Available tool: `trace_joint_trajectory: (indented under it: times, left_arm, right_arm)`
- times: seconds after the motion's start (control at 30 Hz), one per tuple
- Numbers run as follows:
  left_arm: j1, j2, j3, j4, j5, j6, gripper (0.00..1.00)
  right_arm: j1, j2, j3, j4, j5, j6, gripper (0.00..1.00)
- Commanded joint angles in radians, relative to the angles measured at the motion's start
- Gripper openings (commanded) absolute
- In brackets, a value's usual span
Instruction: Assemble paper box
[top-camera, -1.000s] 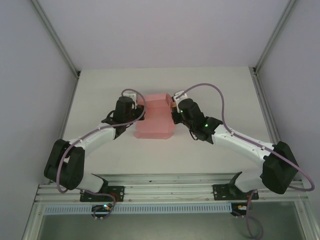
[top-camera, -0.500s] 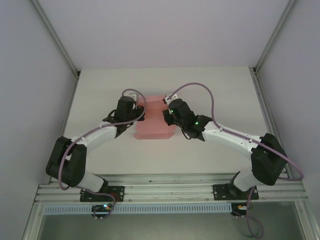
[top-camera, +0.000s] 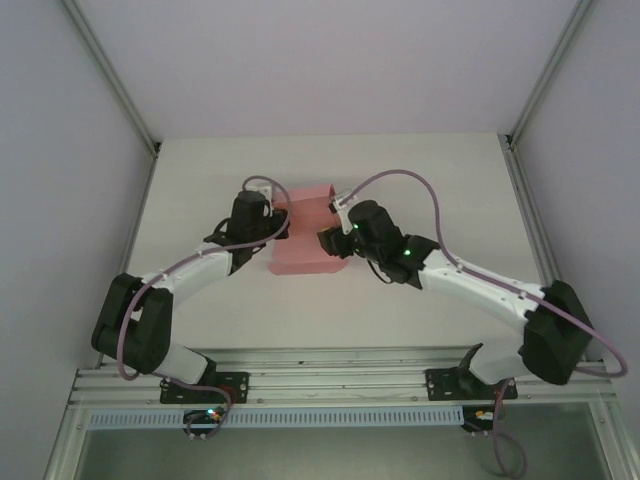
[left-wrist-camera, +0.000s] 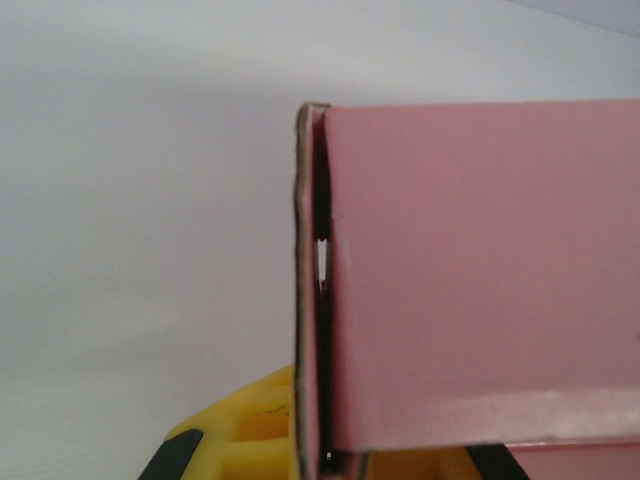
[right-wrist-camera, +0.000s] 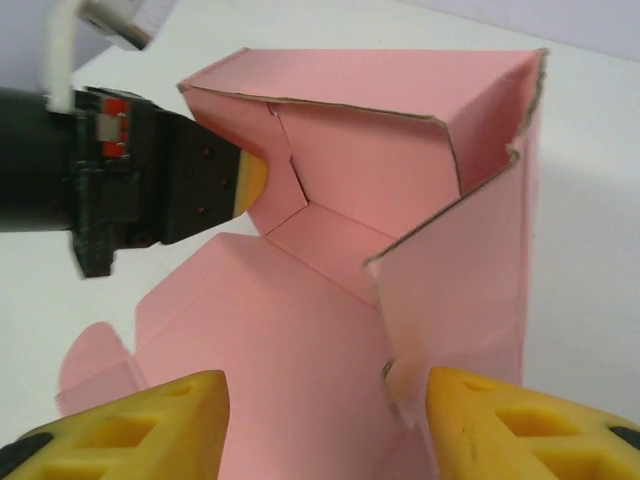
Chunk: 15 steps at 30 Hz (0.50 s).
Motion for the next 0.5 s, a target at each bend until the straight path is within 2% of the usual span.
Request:
trace_joint_trajectory:
  times: [0.0,0.07,0.1,0.27,0.37,0.47]
  left_arm:
    - [0.008,-0.001,0.020,0.029,0.016,0.007,0.00]
    - [0.012,-0.001,0.018,0.029,0.016,0.009,0.00]
    - [0.012,-0.001,0.018,0.032,0.022,0.011,0.00]
    - [0.013,0.001,0.021,0.037,0.042,0.025,0.00]
    - [0.013,0.005,0.026,0.035,0.055,0.037,0.00]
    - [0.013,0.008,0.027,0.037,0.069,0.040,0.00]
  right_arm:
    - [0.004,-0.136,-0.051,0.013,-0.019,-0.047,0.66]
    - [0.002,-0.204,-0.091,0.023,-0.013,-0.066,0.83]
    - [0.002,-0.241,-0.116,0.033,0.010,-0.070,0.98]
    - [-0.069,-0.355,-0.192,0.019,0.140,-0.041,1.00]
    - [-0.174,-0.372,-0.189,-0.047,0.113,0.024,0.99]
    - [-0.246,-0.360,-0.189,-0.040,0.050,0.012,1.00]
